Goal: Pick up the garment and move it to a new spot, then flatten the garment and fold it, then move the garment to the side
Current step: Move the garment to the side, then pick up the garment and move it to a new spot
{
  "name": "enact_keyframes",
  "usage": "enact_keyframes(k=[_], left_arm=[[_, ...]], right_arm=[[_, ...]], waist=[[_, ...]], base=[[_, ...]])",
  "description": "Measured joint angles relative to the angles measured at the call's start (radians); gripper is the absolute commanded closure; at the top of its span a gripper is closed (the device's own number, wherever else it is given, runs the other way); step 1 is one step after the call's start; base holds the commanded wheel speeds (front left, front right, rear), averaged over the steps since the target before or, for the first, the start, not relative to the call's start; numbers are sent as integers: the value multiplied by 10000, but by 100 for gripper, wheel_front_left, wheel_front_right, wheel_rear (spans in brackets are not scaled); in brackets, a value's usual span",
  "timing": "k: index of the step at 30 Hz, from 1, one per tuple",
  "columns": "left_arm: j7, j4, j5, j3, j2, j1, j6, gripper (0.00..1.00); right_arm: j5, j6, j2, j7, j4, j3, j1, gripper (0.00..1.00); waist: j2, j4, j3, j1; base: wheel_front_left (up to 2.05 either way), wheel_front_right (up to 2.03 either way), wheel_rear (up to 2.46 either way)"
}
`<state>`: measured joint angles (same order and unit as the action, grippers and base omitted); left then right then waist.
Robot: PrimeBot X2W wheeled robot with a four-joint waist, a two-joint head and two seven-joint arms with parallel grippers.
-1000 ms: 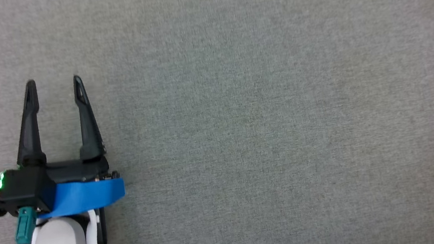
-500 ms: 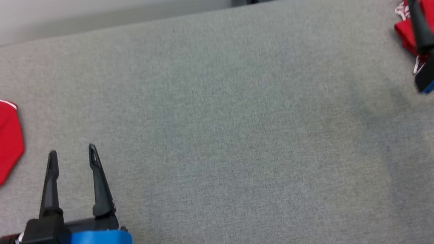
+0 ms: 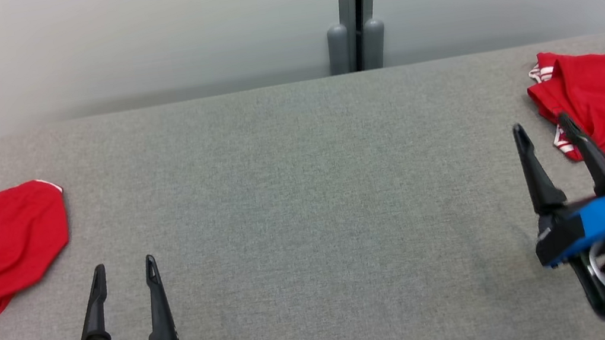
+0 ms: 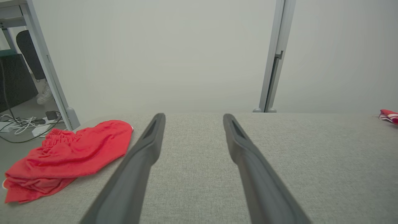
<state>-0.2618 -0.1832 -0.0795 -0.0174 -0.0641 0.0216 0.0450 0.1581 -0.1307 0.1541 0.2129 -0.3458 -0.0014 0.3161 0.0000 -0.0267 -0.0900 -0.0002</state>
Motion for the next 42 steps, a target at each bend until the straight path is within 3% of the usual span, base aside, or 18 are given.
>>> enact_keyframes(k=[11,20,42], left_arm=[[0,-153,-71,6,25,-244,12,0],[0,-217,-90,-48,52,-270,-4,0],[0,-222,-86,15,-36,-205,-136,0]], right_arm=[[-359,2,-817,-848,2397,-637,-2661,0],[-433,2,-1012,-1235,3705,-633,-3730,0],[-217,2,-1026,-1384,3768,-690,-3907,0]], waist=[[0,165,468,1],[0,49,560,1],[0,-371,456,3]], base=[[0,0,0],[0,0,0],[0,0,0]])
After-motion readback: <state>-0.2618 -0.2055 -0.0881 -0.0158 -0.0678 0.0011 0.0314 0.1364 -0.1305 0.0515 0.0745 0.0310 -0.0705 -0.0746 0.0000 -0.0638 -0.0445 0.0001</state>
